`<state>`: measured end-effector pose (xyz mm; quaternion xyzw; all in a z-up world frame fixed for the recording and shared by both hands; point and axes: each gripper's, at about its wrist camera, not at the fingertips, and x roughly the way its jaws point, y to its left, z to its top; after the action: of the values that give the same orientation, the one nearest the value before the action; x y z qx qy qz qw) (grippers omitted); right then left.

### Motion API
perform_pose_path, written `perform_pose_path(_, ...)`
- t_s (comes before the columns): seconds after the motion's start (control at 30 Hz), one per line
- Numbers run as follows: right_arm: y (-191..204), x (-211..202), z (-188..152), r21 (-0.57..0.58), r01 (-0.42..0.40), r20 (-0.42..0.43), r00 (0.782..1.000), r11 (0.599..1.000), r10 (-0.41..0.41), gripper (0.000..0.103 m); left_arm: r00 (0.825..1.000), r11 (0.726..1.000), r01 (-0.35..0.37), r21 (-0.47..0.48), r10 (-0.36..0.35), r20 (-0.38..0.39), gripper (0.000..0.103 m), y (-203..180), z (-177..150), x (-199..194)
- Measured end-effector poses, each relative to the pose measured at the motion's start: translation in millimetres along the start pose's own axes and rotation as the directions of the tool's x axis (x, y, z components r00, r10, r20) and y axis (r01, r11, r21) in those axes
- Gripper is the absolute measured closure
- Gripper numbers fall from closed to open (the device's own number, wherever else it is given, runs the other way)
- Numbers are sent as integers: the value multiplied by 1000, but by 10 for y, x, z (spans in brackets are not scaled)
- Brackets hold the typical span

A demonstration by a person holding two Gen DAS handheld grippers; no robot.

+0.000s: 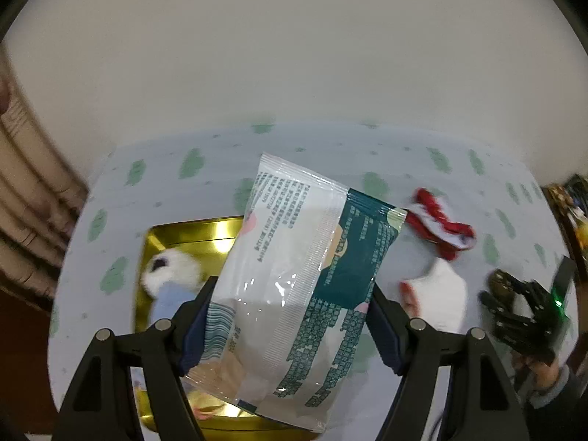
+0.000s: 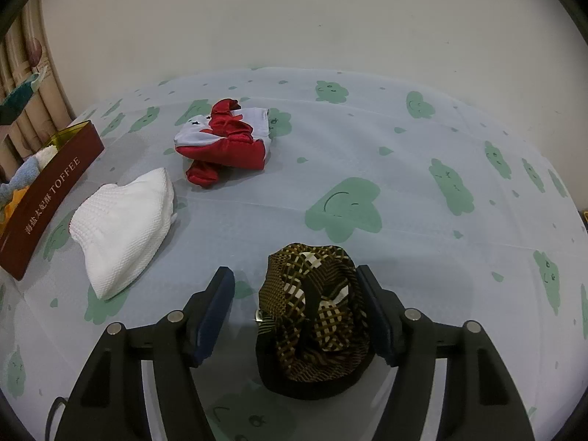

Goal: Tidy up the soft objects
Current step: 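Carry the white-and-teal packet into the gold tin and open the left tool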

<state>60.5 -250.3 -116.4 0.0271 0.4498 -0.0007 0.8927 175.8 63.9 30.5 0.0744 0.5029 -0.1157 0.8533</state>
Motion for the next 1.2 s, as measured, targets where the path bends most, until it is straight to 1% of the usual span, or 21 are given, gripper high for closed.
perform_pose_path(0.1,2,0,-1,0,0,0,1000,1000,0,38,999,999,-27,-35,26,-20,27,200,-10,66)
perform_pose_path(0.37,2,1,-2,0,-1,0,1000,1000,1,38,993,992,-80,-95,71,-89,27,501,-100,376)
perform_pose_path(0.6,2,1,-2,-1,0,0,1000,1000,0,38,987,988,-97,-121,80,-140,27,630,-210,620)
perform_pose_path(0.77,4,3,-1,-1,0,0,1000,1000,0,38,985,988,-106,-112,89,-148,27,650,-242,719)
perform_pose_path(0.9,5,4,-1,-1,0,-1,1000,1000,0,38,986,987,-100,-122,82,-148,26,656,-229,736)
perform_pose_path(1.0,4,2,0,-1,0,-1,1000,1000,0,38,983,987,-122,-106,105,-152,25,637,-232,764)
perform_pose_path(1.2,4,3,-1,-1,0,-1,1000,1000,0,38,982,983,-138,-120,120,-143,24,647,-250,776)
